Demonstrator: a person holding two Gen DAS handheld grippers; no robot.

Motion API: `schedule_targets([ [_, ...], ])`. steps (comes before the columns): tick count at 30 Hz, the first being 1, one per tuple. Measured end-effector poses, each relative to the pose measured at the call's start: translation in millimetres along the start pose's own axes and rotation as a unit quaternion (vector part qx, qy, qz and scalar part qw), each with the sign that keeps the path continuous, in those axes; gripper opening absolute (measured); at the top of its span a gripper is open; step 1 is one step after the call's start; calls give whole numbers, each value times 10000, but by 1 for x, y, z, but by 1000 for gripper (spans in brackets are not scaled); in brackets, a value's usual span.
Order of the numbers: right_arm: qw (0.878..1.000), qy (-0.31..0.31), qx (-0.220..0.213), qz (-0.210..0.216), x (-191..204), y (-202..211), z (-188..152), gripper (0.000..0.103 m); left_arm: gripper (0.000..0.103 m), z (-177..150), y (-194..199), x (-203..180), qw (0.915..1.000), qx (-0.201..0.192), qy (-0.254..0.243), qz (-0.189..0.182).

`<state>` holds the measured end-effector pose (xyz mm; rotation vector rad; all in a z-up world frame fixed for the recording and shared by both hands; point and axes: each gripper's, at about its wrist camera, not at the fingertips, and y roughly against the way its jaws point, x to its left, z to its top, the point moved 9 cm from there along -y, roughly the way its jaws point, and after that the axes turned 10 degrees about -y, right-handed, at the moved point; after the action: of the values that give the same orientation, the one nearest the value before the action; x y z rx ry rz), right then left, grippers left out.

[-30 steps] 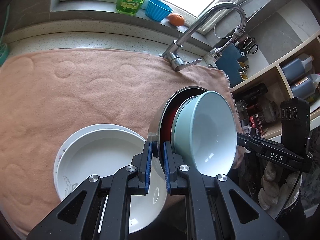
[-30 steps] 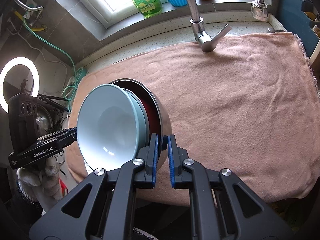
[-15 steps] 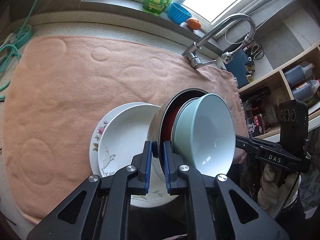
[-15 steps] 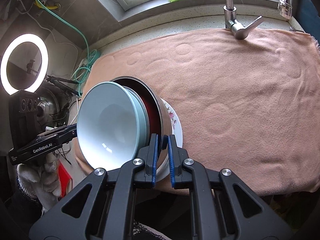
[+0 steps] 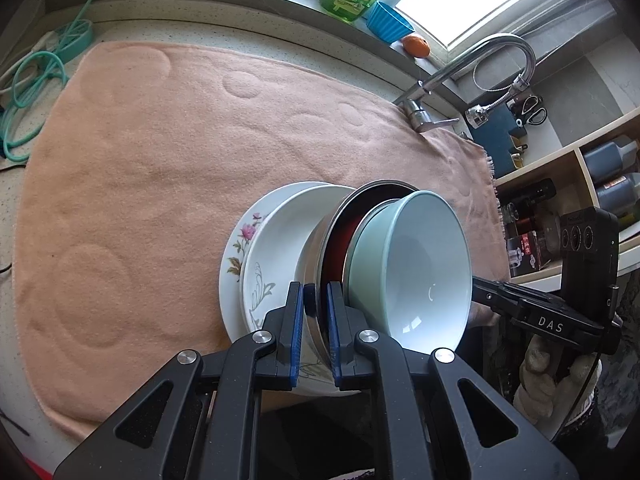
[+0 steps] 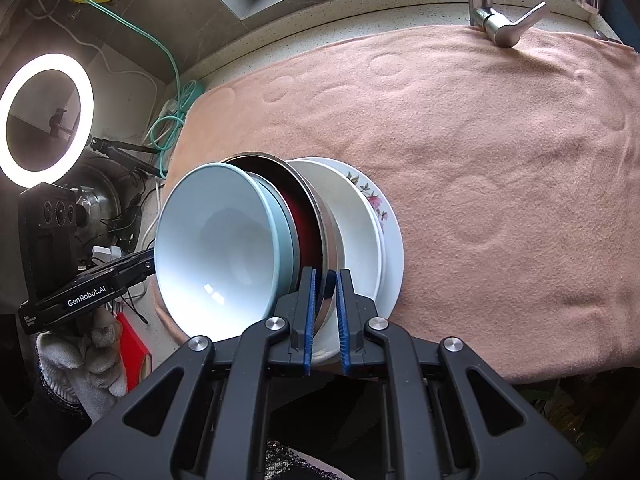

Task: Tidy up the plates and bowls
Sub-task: 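Slide the nested bowls with the right tool onto the plate stack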

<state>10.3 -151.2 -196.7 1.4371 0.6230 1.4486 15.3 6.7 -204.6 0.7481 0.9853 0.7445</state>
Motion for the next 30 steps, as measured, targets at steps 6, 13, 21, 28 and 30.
schedule_targets([
  [6, 10000, -11, 70, 11, 0, -5, -1, 10, 10, -1, -1, 6, 10000, -4, 54, 46],
  [13, 9999, -79, 101, 88, 0, -11, 1, 10, 10, 0, -3, 11, 9999, 13, 135, 52],
  [21, 9999, -35, 132, 103, 0, -11, 2, 12, 10, 0, -3, 13, 9999, 11, 158, 39],
  [28, 9999, -7, -18, 99, 0, -6, 5, 12, 10, 4, 4, 13, 9997, -120, -9, 204],
  [30, 9999, 18, -56, 93, 2, -3, 6, 12, 10, 5, 6, 13, 9997, -135, -6, 196],
])
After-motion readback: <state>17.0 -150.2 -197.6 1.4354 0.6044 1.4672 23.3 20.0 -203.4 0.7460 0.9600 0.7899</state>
